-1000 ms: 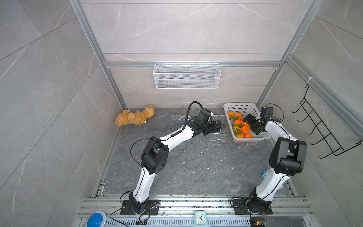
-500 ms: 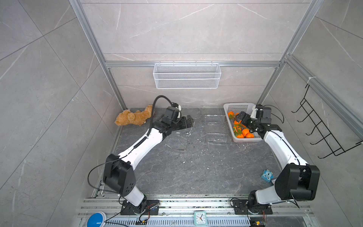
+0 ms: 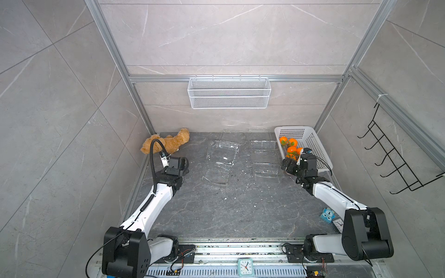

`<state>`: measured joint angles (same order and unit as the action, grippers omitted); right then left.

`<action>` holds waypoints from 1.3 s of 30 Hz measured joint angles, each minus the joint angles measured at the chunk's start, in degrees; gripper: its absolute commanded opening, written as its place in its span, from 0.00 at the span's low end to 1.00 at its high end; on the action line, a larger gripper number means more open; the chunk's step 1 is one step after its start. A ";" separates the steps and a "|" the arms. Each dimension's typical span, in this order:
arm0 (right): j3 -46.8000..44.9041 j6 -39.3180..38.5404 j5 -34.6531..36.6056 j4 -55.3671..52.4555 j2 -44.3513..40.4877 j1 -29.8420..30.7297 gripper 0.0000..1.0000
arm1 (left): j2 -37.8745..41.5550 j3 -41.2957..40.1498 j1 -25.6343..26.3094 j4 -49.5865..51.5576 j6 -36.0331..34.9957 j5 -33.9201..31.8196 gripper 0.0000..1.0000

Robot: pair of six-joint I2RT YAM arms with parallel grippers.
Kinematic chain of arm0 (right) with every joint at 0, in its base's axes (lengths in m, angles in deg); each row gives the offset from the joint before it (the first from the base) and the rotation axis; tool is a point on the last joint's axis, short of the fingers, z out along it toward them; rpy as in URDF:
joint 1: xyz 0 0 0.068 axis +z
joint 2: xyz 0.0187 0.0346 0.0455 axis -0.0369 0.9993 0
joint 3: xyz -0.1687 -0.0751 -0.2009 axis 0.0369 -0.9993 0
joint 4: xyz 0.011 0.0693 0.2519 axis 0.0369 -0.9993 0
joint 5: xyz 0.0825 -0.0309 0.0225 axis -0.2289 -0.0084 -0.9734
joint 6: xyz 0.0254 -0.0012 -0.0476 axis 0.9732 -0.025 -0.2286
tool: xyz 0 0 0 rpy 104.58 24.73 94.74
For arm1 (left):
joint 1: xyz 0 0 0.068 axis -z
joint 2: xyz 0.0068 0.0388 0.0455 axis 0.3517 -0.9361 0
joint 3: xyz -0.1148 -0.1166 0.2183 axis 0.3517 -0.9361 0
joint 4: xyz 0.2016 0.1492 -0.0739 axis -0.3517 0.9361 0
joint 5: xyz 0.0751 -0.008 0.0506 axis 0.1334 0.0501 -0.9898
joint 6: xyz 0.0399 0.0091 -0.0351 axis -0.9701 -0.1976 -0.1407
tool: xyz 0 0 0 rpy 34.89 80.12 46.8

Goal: Take oranges out of containers
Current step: Reset both arms

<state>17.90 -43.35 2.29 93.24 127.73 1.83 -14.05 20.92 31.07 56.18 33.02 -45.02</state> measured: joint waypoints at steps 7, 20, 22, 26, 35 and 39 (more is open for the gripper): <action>-2.95 -3.98 6.10 5.11 0.17 1.36 1.00 | -1.38 -9.66 -4.39 -9.68 -2.99 -6.86 1.00; -9.11 -12.55 19.17 13.86 -0.39 4.44 1.00 | -9.92 -10.51 -7.76 -23.78 -7.23 -6.84 1.00; -11.37 -14.14 21.29 18.32 -0.39 5.70 1.00 | -10.05 -11.56 -7.78 -26.29 -7.98 -6.86 0.99; -17.59 -18.01 24.09 30.60 0.42 8.85 1.00 | -10.36 -15.21 -7.80 -32.15 -10.32 -6.91 0.99; -21.90 -23.19 27.65 43.17 5.14 12.24 1.00 | -9.60 -26.99 -7.80 -50.88 -15.82 -5.01 1.00; -22.16 -23.39 28.52 44.74 5.73 12.24 1.00 | -9.62 -27.71 -7.78 -55.65 -18.16 -2.40 1.00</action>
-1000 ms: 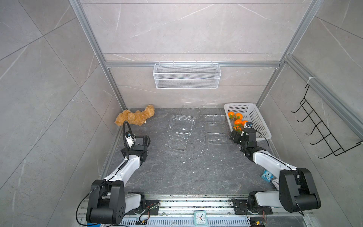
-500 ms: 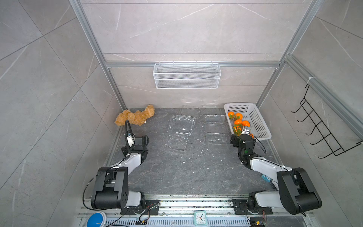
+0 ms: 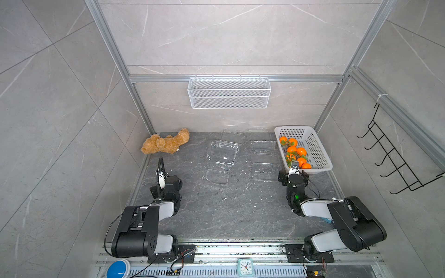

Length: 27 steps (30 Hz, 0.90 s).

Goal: Take oranges out of containers
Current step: Reset both arms

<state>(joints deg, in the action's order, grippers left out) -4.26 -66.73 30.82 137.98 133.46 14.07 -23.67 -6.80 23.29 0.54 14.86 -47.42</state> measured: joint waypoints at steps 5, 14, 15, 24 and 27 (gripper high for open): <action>-0.94 -0.22 -0.74 3.02 -0.02 -0.02 1.00 | -1.33 0.46 1.81 -3.89 -4.11 2.91 1.00; -4.17 0.28 -3.21 6.62 -0.02 -2.29 1.00 | -2.71 -1.18 3.39 -10.38 -9.40 10.91 1.00; -4.17 0.50 -4.22 6.69 -0.02 -2.97 1.00 | -2.75 -1.27 3.37 -10.78 -9.55 11.72 1.00; -4.74 1.81 -12.07 10.25 3.10 -6.91 1.00 | -7.30 -2.03 0.15 -15.06 -10.05 17.79 1.00; -2.05 3.30 -15.34 5.27 3.08 -9.22 1.00 | -7.28 -1.20 -0.26 -13.92 -10.03 18.84 1.00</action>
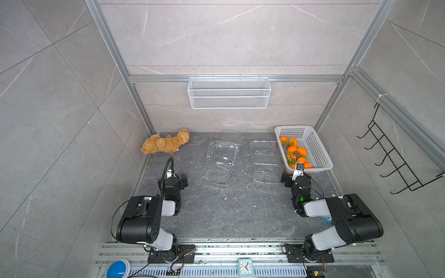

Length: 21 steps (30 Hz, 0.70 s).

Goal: Take oranges out of containers
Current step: Reset both arms

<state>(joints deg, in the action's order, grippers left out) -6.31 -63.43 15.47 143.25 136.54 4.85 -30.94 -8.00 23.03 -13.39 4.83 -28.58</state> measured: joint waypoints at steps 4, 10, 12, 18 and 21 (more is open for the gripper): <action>1.33 1.01 -1.92 -1.86 0.00 -2.23 1.00 | 0.02 0.72 -0.55 0.96 0.02 0.81 1.00; 1.33 1.11 -3.23 -3.17 0.00 -2.16 1.00 | 0.02 0.92 -0.83 1.51 0.02 1.70 1.00; 1.33 1.11 -3.39 -3.23 0.00 -2.16 1.00 | 0.02 0.92 -0.83 1.62 0.02 1.77 1.00; 1.33 1.11 -3.41 -3.28 0.00 -2.16 1.00 | 0.02 0.92 -0.83 1.86 0.02 1.79 1.00; 1.33 1.09 -3.85 -3.50 0.00 -2.16 1.00 | 0.02 0.92 -0.83 1.86 0.02 1.79 1.00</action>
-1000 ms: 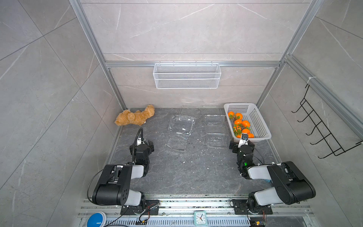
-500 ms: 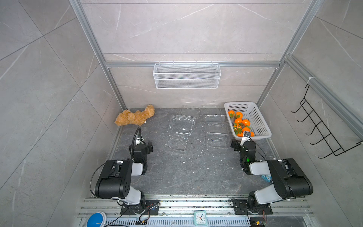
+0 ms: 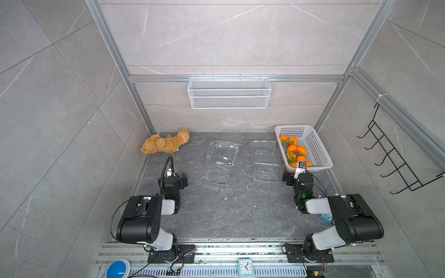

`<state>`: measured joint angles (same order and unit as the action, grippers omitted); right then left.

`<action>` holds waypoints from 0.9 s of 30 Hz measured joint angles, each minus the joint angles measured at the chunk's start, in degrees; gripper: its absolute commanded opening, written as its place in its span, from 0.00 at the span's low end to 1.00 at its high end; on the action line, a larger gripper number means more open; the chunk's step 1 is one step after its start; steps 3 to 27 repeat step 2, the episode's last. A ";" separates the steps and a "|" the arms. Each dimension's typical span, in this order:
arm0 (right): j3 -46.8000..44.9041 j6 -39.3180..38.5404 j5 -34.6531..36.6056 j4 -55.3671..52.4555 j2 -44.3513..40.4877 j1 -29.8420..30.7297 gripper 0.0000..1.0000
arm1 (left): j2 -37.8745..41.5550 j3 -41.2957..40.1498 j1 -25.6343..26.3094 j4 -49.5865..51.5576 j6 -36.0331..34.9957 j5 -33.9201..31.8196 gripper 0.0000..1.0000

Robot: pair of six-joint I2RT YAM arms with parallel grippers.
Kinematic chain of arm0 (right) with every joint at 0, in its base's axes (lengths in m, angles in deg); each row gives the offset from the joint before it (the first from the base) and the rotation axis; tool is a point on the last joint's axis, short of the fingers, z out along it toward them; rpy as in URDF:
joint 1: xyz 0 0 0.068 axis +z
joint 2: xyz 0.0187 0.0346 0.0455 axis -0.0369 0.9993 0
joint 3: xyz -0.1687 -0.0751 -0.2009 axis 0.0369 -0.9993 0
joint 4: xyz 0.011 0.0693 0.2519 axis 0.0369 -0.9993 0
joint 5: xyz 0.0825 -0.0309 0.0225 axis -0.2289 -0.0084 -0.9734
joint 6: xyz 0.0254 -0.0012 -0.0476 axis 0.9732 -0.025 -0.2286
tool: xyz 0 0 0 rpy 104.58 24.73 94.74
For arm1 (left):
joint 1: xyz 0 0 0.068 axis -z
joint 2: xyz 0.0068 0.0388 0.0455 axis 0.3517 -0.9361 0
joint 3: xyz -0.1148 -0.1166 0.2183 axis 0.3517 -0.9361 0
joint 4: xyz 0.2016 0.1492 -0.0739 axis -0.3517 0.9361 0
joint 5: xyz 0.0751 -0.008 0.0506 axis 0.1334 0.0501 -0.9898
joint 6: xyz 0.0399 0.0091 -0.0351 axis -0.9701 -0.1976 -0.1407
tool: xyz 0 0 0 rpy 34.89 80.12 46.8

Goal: Take oranges out of containers
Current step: Reset both arms

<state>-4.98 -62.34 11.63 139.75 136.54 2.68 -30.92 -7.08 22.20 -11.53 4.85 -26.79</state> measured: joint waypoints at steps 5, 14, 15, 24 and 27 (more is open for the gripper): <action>0.00 0.00 -0.15 -0.04 0.00 0.00 1.00 | 0.00 0.00 0.00 0.00 0.00 0.00 1.00; 0.00 0.00 -0.15 -0.04 0.00 0.00 1.00 | 0.00 0.00 0.00 0.00 0.00 0.00 1.00; 0.00 0.00 -0.15 -0.04 0.00 0.00 1.00 | 0.00 0.00 0.00 0.00 0.00 0.00 1.00; 0.00 0.00 -0.15 -0.04 0.00 0.00 1.00 | 0.00 0.00 0.00 0.00 0.00 0.00 1.00; 0.00 0.00 -0.15 -0.04 0.00 0.00 1.00 | 0.00 0.00 0.00 0.00 0.00 0.00 1.00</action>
